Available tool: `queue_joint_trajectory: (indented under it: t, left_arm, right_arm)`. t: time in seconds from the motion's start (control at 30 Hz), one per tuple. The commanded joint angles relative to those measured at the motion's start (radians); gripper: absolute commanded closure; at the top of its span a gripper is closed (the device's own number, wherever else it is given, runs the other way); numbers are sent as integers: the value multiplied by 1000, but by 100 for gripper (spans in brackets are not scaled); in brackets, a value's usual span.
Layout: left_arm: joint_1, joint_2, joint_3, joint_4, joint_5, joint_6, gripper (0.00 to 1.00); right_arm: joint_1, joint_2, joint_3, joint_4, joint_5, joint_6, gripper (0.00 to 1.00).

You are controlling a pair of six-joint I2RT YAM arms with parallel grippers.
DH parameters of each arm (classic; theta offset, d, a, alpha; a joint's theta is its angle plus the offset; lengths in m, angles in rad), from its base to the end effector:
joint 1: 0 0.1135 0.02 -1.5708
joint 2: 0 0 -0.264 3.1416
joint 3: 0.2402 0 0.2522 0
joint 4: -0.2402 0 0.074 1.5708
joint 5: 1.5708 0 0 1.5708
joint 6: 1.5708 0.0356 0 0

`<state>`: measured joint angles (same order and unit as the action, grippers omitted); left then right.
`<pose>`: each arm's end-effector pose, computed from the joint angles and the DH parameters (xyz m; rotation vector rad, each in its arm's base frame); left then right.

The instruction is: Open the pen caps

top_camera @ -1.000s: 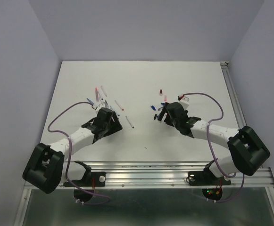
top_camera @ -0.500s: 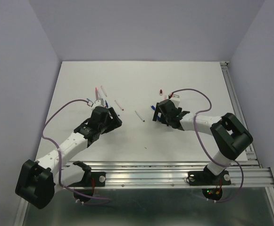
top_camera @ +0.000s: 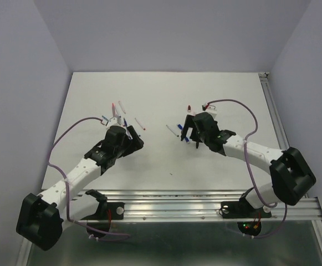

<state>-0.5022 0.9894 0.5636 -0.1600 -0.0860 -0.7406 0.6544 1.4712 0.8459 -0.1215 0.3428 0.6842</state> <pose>0.1891 -0.1004 0.2271 -0.3150 2.1989 -0.6161 0.2504 0.1770 0.2084 0.2062 2.2745 0.3083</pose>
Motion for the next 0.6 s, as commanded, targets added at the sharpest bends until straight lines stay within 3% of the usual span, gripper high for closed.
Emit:
queue_joint_trajectory:
  t: [0.0,0.07,0.57]
  left_arm:
    - [2,-52,42,-4,-11,7,7]
    - [2,-64,42,-16,-20,0,1]
    - [2,-239,61,-107,-121,-51,1]
  right_arm:
    - [-2,-139,-30,5,13,-21,0]
    - [-2,-220,-63,9,16,-15,0]
    - [-2,-618,-271,29,110,91,0]
